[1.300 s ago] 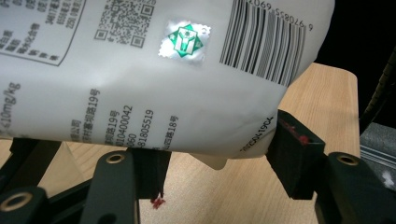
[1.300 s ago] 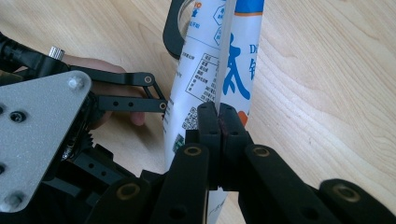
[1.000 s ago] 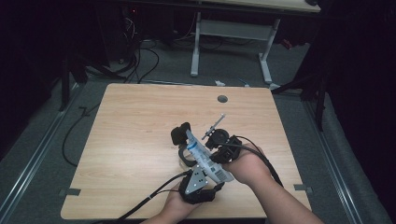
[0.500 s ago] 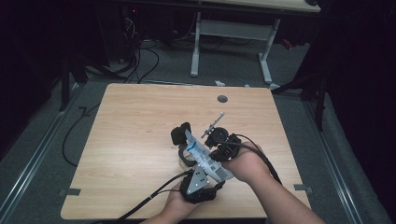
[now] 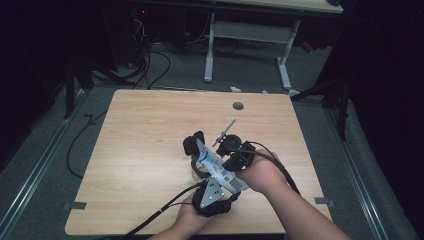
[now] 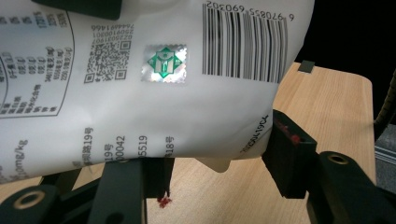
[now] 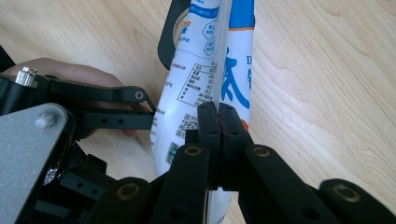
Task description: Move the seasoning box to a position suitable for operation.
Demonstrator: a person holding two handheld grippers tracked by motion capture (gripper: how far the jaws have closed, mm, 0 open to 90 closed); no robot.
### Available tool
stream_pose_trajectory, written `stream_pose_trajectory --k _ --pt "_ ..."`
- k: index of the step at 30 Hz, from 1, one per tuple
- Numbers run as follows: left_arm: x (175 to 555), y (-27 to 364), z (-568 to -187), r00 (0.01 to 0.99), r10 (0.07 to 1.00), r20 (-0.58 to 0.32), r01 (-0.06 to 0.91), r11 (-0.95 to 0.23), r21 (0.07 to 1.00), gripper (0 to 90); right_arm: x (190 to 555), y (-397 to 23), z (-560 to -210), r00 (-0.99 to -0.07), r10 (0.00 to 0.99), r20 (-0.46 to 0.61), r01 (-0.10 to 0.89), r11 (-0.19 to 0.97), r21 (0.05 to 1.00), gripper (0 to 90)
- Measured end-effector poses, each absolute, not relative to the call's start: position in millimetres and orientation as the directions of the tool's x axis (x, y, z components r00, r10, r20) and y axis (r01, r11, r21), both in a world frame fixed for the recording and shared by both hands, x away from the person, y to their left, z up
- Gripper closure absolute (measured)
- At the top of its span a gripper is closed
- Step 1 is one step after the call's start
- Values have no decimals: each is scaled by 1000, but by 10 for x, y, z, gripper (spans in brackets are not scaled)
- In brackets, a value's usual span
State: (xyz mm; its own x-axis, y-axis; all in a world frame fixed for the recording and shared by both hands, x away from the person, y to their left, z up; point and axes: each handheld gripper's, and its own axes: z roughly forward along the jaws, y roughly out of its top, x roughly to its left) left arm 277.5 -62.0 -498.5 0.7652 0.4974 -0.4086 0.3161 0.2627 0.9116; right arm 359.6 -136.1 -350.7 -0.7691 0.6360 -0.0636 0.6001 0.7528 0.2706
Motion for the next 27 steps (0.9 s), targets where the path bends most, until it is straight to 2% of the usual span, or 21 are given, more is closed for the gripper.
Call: stream_pose_trajectory --k 27 --pt "2834 -604 -4947 767 500 -403 302 273 914 501 3699 -1334 -3521 -776 627 -65 591 759 275 900"
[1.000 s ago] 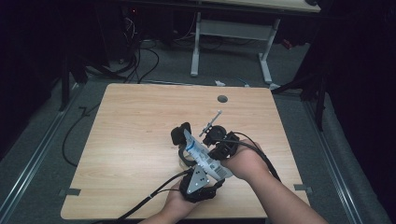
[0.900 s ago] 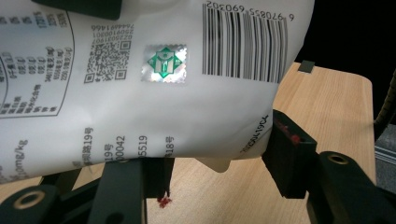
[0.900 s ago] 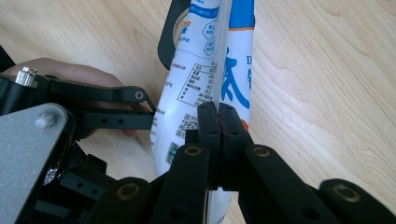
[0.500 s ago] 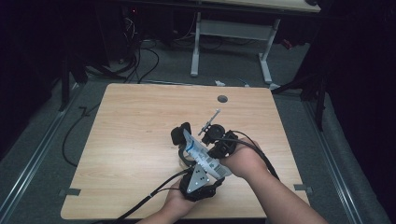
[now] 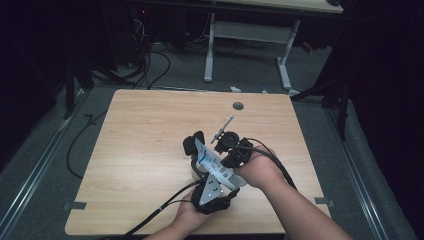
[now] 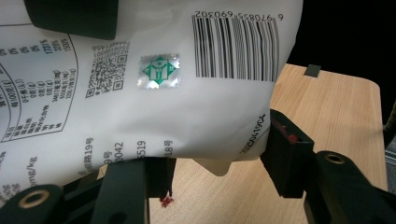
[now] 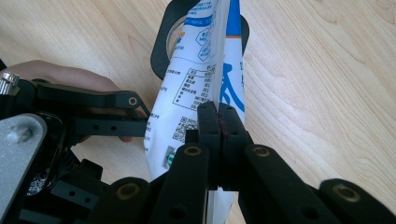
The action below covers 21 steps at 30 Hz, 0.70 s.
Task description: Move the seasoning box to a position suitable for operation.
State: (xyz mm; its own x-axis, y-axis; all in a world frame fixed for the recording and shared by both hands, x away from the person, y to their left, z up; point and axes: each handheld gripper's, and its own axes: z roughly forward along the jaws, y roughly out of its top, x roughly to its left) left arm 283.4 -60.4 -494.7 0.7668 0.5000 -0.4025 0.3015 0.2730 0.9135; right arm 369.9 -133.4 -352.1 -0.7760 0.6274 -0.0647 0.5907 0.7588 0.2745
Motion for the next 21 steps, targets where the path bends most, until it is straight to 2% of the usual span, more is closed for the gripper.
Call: stream_pose_trajectory --k 21 --pt "2822 -599 -4930 771 495 -401 296 279 914 502 3675 -1346 -3491 -774 630 -61 592 755 283 900"
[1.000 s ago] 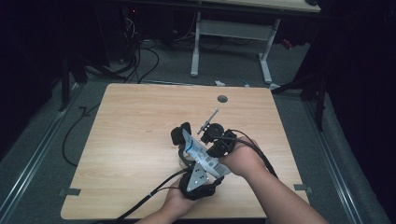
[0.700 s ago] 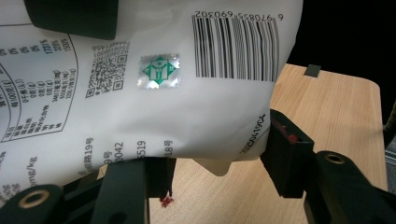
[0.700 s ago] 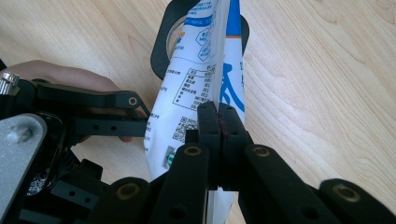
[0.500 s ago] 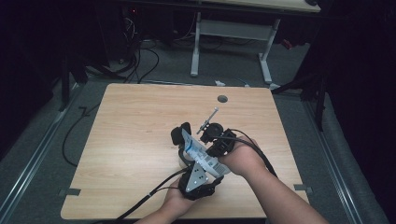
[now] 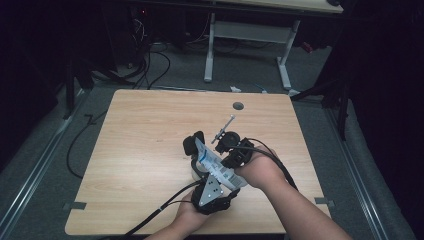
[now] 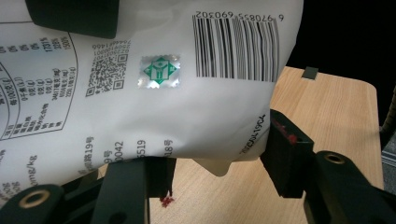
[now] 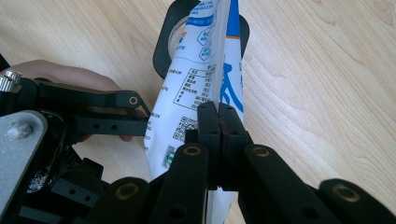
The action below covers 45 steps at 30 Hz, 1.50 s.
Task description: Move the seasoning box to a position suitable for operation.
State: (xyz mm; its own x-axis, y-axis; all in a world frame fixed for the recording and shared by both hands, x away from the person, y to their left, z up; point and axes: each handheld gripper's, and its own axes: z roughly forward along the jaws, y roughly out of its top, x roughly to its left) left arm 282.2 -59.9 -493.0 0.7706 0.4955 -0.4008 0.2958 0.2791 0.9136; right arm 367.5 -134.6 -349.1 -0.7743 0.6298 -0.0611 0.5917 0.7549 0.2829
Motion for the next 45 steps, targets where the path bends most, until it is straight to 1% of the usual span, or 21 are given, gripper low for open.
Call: stream_pose_trajectory --k 45 --pt "2822 -611 -4916 768 502 -398 291 281 915 506 3710 -1355 -3481 -774 631 -42 598 752 279 900"
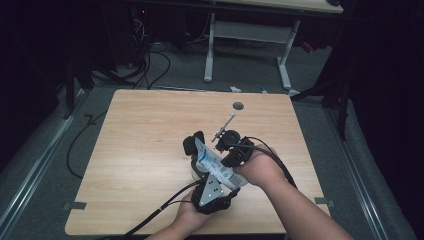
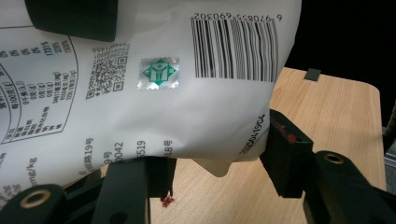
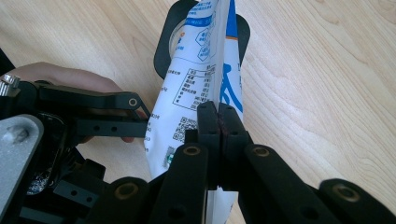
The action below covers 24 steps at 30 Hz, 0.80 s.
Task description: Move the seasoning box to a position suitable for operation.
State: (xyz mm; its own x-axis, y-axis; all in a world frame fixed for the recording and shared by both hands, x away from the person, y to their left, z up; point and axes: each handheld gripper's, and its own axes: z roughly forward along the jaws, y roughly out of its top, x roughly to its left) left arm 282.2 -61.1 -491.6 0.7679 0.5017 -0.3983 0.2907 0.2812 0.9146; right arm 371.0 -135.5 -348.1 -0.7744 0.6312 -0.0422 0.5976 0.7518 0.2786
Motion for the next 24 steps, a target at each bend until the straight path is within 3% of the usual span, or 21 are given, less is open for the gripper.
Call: stream_pose_trajectory --k 24 --pt "2825 -609 -4901 767 501 -400 287 290 913 508 3725 -1342 -3471 -775 630 -42 598 753 274 900"
